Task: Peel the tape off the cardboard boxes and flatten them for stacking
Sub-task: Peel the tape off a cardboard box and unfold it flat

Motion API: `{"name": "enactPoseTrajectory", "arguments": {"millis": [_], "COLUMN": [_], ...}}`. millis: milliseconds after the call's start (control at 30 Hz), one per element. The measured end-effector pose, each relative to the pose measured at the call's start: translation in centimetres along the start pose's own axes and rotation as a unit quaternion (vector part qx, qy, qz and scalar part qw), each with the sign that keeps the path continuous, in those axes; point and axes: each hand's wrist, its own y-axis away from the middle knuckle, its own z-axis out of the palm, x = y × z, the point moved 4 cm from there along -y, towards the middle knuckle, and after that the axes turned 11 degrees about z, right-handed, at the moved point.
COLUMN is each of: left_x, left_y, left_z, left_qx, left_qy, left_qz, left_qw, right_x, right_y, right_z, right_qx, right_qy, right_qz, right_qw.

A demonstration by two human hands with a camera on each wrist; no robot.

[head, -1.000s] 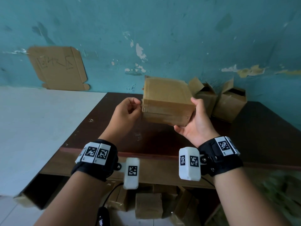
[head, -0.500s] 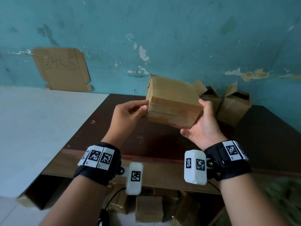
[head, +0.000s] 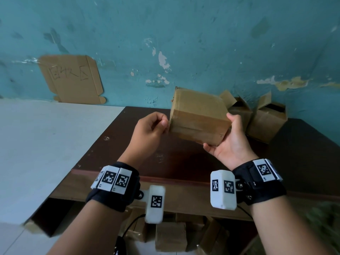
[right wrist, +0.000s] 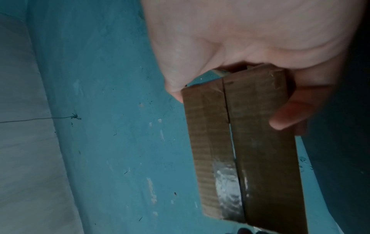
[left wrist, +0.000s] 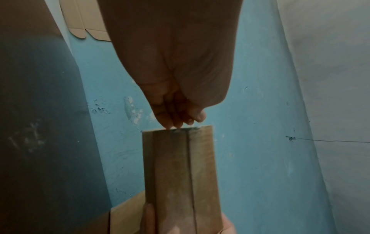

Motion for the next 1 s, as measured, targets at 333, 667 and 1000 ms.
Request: {"name": "enactPoseTrajectory", "arguments": {"millis": [333,667,1000], "left_x": [1.1,1.9,-3.9], "left_y": [0.0,0.2,0.4], "left_z": [0.3,0.5,-1.0], "left_qx": [0.064,0.111,-0.026], "left_qy": [0.111,0.064,-0.208], "left_qz": [0.011,0.017,-0.11], "left_qw": [0.992,0.992,0.972], "right_x": [-0.3,0.4,0.5], "right_y": [-0.4,-0.4,-0.1], "right_z": [-0.2,1.1,0.6], "right_qx": [-0.008,-0.045,-0.042], "right_qy": [-0.021,-0.029,-0.01], "right_qz": [-0.003,-0.036,-0.031], "right_qw": [1.0,0.998,0.999]}}
